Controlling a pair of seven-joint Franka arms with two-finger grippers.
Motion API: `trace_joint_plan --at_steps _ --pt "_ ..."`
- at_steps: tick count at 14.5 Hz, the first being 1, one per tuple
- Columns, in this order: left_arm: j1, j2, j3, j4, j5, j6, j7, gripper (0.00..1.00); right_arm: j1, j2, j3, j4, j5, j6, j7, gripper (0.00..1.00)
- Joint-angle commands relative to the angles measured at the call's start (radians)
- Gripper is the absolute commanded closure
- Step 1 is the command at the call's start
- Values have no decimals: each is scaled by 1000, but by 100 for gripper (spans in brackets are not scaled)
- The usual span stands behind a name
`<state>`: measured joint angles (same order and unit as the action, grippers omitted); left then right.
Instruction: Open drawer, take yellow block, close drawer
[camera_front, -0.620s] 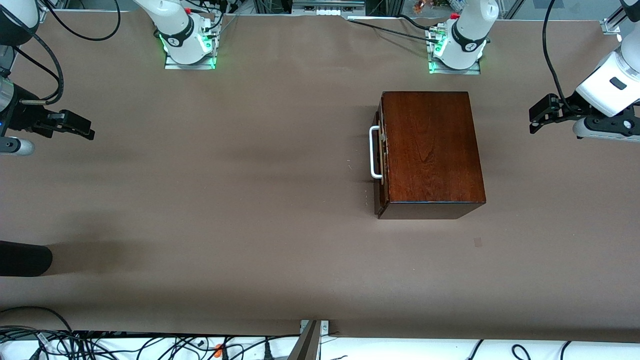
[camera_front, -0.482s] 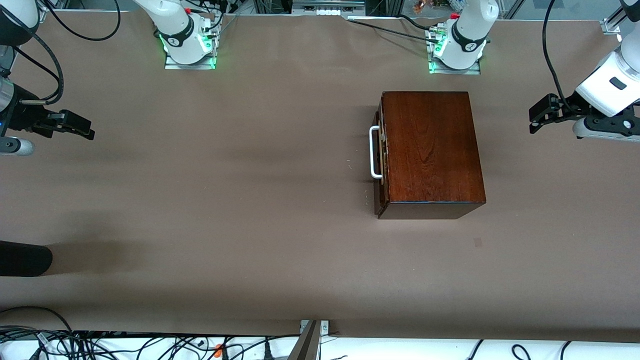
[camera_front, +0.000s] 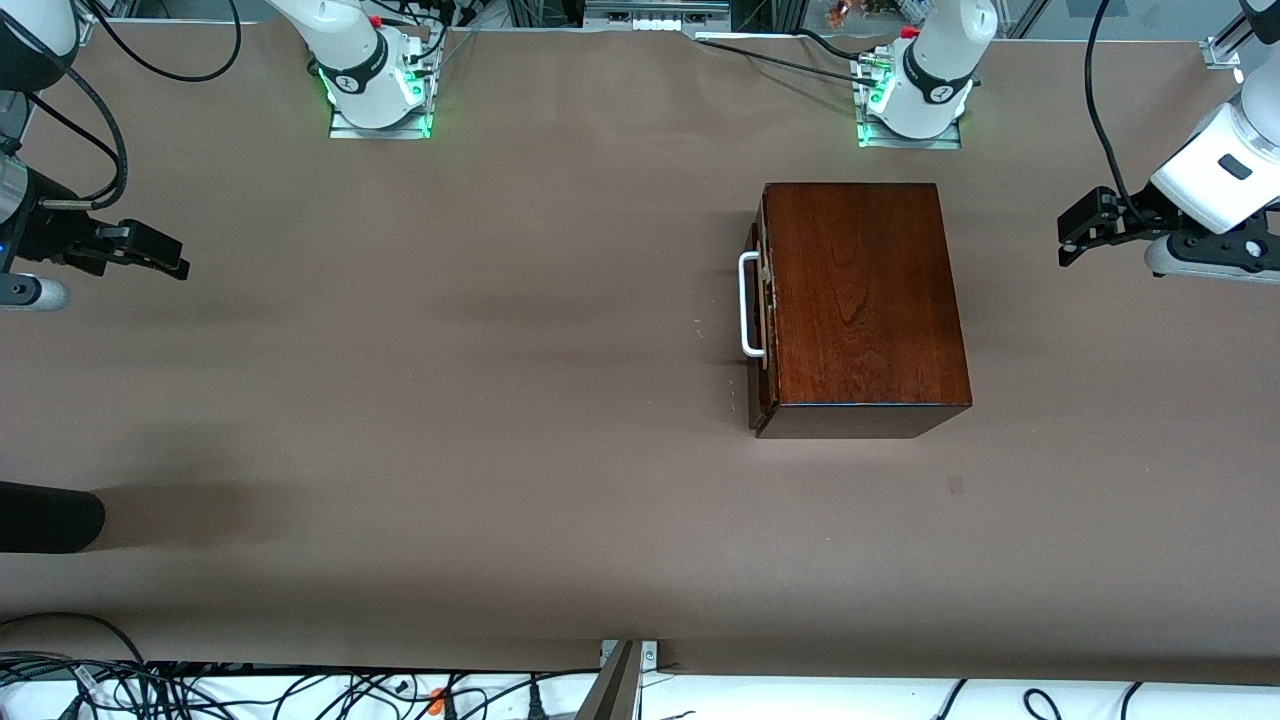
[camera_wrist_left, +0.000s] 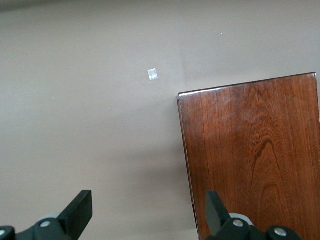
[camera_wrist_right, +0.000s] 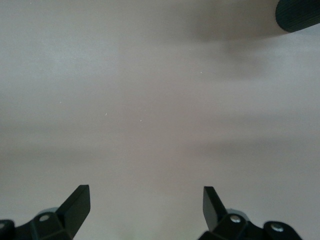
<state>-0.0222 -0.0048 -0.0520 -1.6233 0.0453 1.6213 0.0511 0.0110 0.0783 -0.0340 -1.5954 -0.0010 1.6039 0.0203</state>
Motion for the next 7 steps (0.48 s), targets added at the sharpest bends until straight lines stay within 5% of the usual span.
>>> trace_joint_plan --at_steps 1,7 --pt "-4 16 1 34 1 -64 16 0 -2 6 0 18 -5 -10 -13 0" --pt "-42 29 -41 33 -4 -113 9 0 -2 6 0 18 -5 -10 -13 0"
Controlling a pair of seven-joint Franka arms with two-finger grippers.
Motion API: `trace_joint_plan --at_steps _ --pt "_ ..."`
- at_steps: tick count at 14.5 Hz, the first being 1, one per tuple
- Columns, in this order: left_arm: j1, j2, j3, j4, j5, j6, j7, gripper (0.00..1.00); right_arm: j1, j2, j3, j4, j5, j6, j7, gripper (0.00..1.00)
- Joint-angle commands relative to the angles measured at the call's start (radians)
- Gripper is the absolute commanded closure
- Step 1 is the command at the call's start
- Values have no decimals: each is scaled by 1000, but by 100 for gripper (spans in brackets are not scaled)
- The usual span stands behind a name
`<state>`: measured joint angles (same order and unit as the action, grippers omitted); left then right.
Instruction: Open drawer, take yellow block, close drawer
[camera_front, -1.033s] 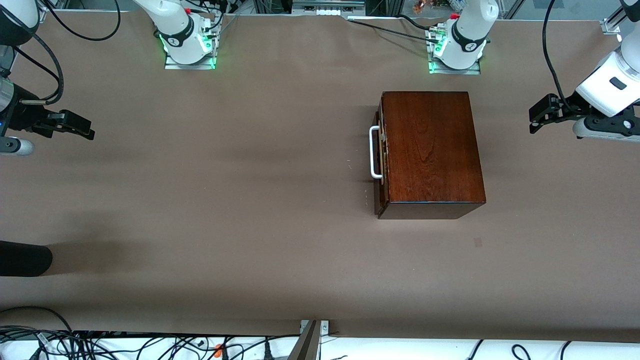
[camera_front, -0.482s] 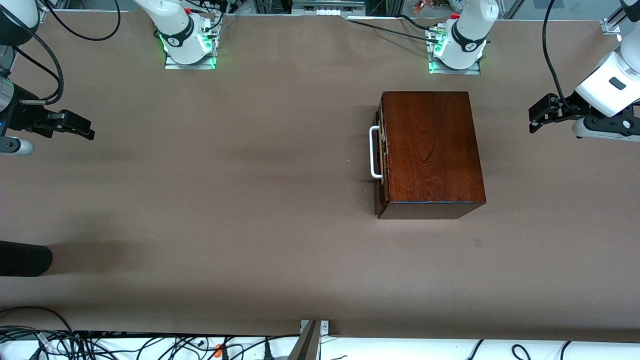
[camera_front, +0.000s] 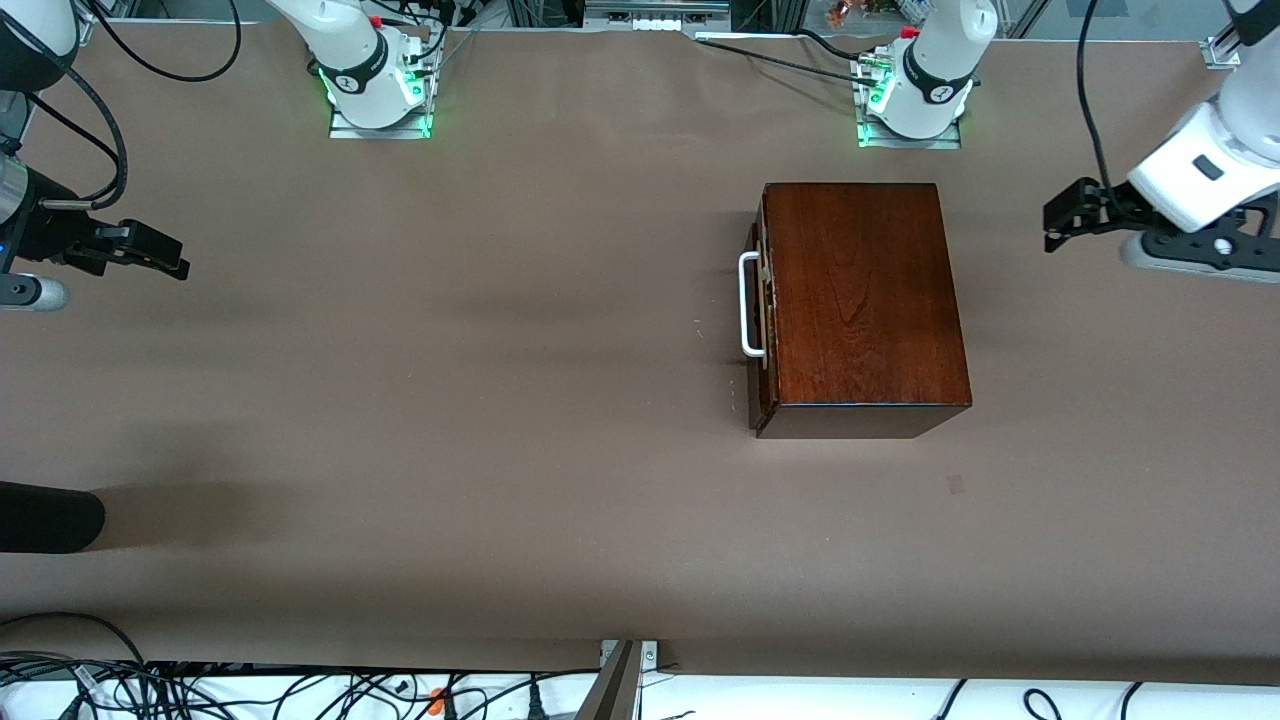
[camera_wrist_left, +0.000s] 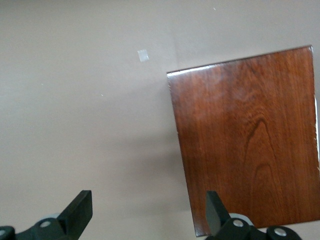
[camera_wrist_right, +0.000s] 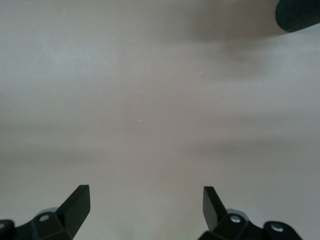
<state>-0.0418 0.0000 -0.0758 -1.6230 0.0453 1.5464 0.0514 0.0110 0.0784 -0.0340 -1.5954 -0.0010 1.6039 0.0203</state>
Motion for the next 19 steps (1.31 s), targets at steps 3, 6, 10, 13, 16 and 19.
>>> trace_joint_plan --at_steps 3,6,10,13,16,19 --pt "-33 26 -74 31 -7 -89 5 0 -2 6 0 18 -5 -10 -13 0" --pt "-36 26 -105 22 -15 -127 -1 0 -2 6 0 18 -5 -12 -13 0" --pt "-36 81 -260 28 -10 -51 -195 0 -2 6 0 18 -5 -12 -13 0" --pt "-38 165 -356 31 -5 58 -355 0 -2 6 0 18 -5 -12 -13 0" --pt "-88 241 -418 31 8 100 -470 0 -2 6 0 18 -5 -12 -13 0" --pt "-232 331 -418 31 141 155 -585 0 -2 6 0 18 -5 -12 -13 0"
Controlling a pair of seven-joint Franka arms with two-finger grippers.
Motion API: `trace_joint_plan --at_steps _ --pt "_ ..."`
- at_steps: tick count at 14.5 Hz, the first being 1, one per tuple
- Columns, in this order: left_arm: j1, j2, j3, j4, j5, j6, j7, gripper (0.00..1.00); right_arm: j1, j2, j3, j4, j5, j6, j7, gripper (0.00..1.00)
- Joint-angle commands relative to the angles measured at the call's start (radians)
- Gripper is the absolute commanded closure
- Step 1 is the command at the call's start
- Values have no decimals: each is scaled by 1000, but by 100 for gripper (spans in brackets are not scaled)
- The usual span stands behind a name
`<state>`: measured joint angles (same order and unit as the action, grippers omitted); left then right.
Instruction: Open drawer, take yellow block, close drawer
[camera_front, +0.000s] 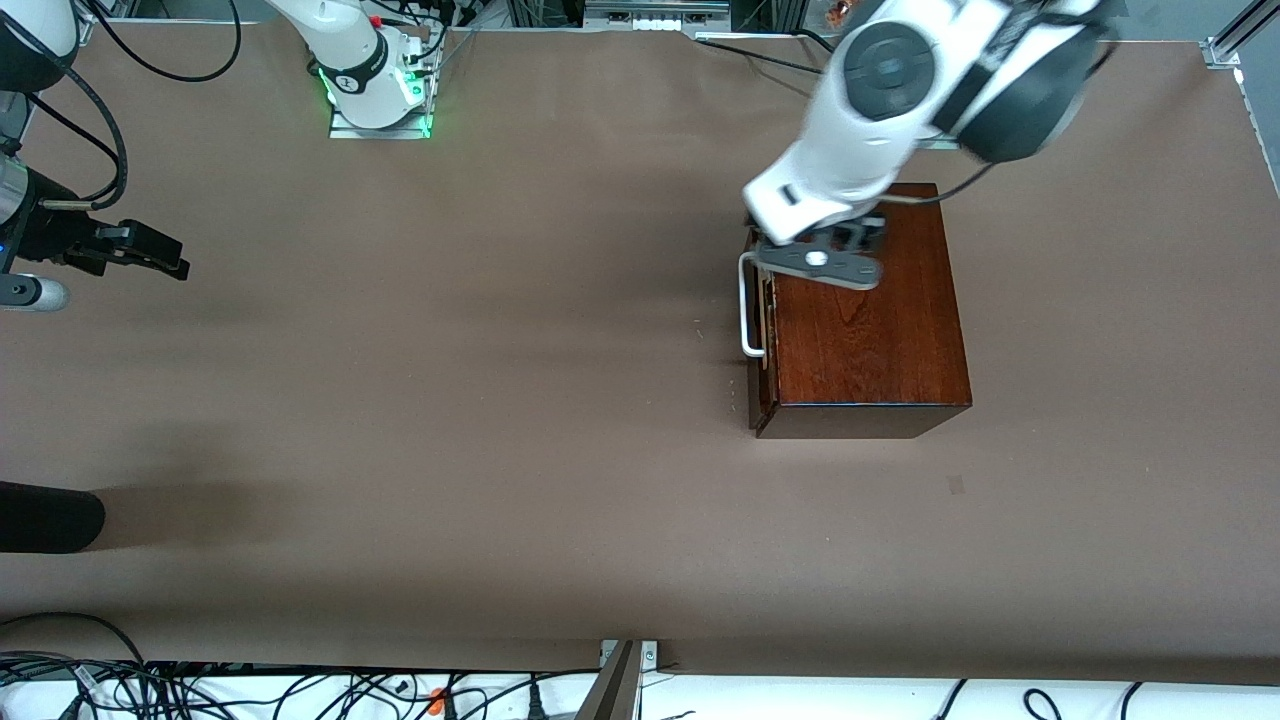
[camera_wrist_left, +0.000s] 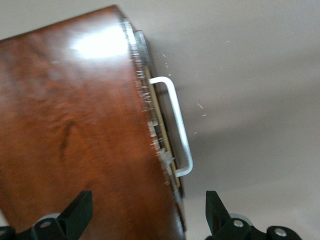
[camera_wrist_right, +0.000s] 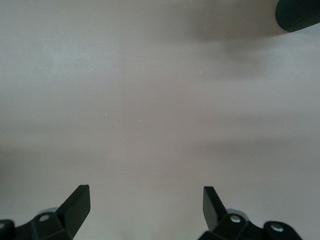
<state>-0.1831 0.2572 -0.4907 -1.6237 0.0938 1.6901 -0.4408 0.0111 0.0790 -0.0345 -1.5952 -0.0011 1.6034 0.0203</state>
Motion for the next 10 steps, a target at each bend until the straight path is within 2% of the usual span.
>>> trace_joint_plan --at_steps 1,3,10 --pt "-135 108 -3 31 157 16 -155 0 -2 5 1 18 -5 -13 -13 0" --pt "-182 148 -2 28 234 31 -248 0 -2 5 1 18 -5 -13 -13 0" --pt "-194 209 1 -13 270 97 -259 0 -2 5 1 18 -5 -13 -13 0"
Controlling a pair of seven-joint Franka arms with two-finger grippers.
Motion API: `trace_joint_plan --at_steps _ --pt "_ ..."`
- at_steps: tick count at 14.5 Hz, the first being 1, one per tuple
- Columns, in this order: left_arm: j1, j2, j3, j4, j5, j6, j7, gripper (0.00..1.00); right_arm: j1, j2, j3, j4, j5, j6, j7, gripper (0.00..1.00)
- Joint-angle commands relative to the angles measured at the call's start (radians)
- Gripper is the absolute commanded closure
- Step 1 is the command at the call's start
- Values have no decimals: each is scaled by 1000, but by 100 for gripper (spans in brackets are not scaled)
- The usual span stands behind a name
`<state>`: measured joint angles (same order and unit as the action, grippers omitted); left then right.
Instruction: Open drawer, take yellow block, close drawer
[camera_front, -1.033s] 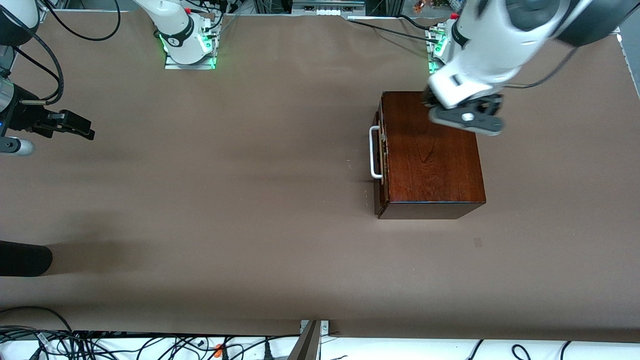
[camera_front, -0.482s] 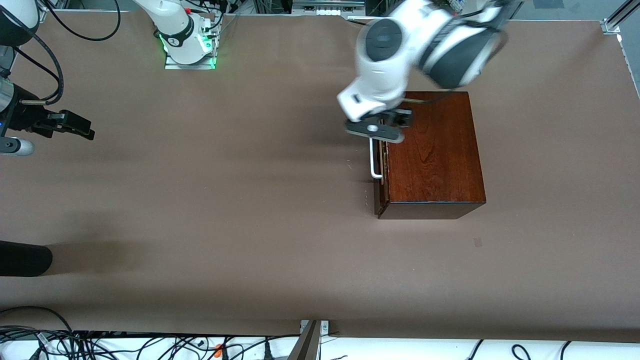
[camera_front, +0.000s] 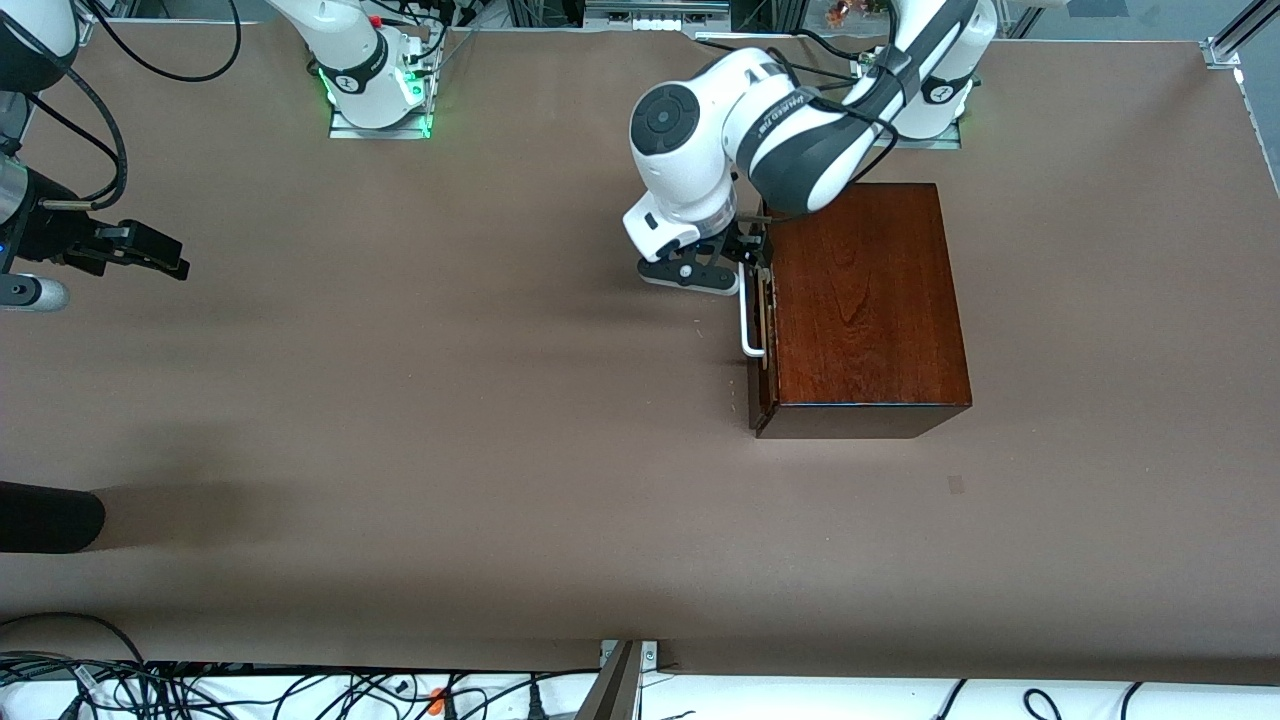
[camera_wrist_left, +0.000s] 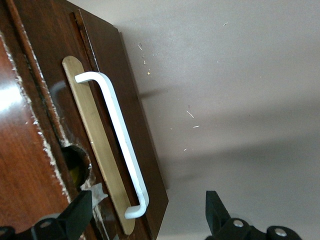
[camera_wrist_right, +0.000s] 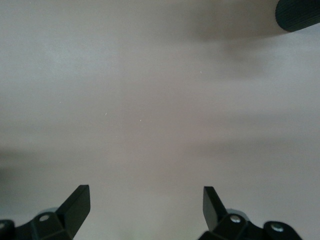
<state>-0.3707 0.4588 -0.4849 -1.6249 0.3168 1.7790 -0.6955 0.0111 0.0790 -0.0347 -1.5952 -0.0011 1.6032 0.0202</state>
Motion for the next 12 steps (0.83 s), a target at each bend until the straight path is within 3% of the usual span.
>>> trace_joint_plan --at_steps 1,12 --pt "-10 17 -4 -26 77 17 -7 0 -2 5 1 18 -5 -11 -13 0" --pt "-25 76 0 -58 129 62 -56 0 -2 5 1 18 -5 -12 -13 0"
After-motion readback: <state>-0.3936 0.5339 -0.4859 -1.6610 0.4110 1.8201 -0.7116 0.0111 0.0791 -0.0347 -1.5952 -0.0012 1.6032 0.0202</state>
